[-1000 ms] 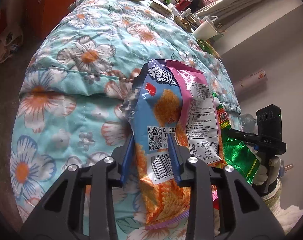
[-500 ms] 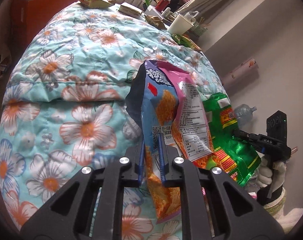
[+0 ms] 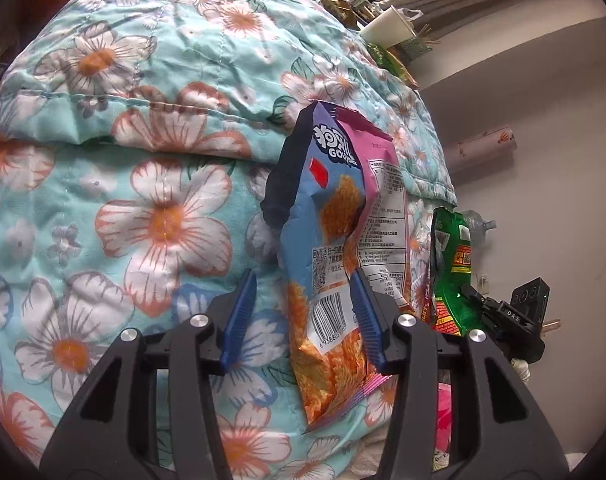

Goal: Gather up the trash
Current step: 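Grasp the blue-pink snack bag with the left tool while the right grasps the green packet, then lift the snack bag and green packet off the bed with both tools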

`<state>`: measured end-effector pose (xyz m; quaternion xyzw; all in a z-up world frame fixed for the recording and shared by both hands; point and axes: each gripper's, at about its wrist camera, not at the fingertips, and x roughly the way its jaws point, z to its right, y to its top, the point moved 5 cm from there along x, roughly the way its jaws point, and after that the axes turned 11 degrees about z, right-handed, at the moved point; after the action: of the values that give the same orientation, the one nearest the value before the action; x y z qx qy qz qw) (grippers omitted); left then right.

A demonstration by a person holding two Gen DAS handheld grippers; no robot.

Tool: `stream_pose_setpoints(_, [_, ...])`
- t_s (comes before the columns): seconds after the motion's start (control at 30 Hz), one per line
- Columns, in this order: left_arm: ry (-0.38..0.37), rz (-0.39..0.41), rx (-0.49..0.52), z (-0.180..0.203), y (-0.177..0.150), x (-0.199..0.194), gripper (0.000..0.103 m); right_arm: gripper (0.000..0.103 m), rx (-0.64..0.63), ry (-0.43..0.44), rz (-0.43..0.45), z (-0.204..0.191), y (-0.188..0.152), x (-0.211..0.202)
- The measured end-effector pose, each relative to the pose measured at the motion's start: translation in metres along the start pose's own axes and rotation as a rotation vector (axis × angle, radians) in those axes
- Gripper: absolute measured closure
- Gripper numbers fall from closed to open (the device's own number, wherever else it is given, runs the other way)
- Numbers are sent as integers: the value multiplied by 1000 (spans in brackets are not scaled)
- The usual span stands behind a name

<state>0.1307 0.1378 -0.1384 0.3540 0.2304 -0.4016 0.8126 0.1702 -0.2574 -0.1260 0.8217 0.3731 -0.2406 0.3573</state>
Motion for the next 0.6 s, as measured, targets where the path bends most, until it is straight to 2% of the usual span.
stream_pose_setpoints(0.17, [0,1,35,9,-2,4,53,93,1,13,-9,-3,-2,4])
stream_pose_setpoints(0.3, [-60,-15,29,16,-6,7,53,93,4,25,-26,-6,-6,8])
stream_pose_setpoints(0.37, [-39,-12,52,19,-8,9,53,91,-1,30,-37,-7,-7,10])
stream_pose_setpoints(0.6, [27,9,118,17,-7,12,86,91,27,81,-73,-4,-8,12])
